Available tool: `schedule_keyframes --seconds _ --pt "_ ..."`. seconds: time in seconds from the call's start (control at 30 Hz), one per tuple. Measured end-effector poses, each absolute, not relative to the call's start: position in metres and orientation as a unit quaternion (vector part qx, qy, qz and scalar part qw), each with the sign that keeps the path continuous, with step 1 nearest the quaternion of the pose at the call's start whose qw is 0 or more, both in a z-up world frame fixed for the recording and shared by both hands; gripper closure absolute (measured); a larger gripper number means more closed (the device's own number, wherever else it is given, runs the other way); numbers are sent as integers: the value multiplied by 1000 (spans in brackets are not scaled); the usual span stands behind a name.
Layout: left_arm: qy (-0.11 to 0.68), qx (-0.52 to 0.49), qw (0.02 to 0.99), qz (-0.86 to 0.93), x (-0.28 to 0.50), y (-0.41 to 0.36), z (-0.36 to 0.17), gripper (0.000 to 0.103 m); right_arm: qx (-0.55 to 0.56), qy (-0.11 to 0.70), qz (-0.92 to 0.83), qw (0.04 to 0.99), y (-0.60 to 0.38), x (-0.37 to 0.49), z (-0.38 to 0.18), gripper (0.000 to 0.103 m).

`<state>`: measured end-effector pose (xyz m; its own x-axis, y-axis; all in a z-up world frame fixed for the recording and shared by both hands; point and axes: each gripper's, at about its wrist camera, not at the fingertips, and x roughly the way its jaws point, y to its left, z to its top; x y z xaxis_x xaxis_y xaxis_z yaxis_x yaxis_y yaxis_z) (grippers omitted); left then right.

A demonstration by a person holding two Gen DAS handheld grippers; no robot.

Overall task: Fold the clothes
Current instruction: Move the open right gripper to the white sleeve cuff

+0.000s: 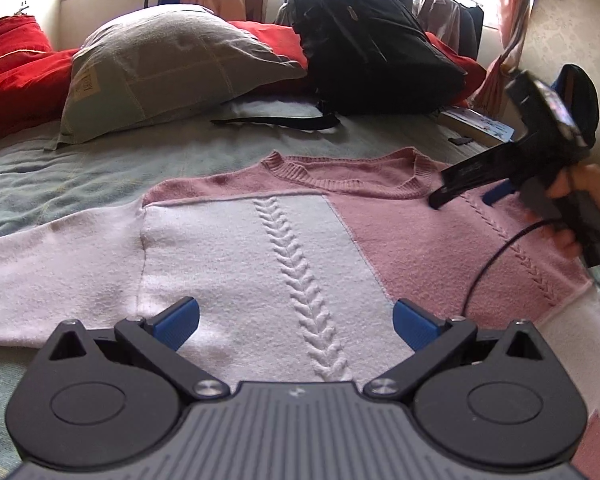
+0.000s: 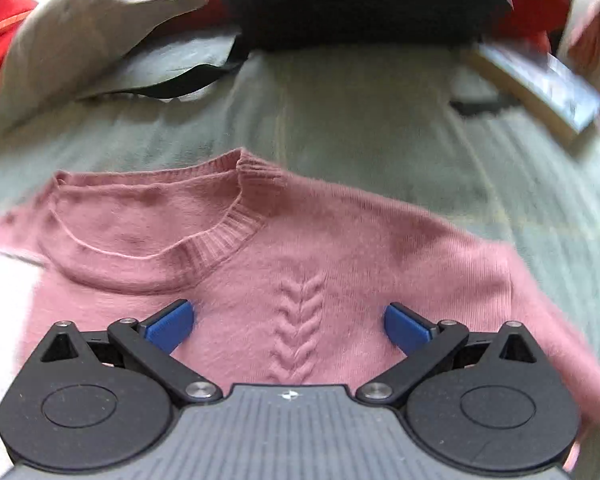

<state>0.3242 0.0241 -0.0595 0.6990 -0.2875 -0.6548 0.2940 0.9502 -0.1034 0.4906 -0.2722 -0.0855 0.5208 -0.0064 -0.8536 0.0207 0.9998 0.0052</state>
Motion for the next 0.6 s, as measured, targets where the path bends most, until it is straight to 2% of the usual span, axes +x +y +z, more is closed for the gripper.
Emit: schedule_keyframes --seconds 0.23,0.33,0.6 --pt "359 6 920 -155 327 23 -64 1 21 438 -57 897 -278 537 -98 0" --pt "360 6 920 -152 328 23 -64 1 20 445 -67 893 -275 545 -92 0" --pt "341 -12 926 -161 322 29 -54 1 10 457 11 889 -278 488 -66 0"
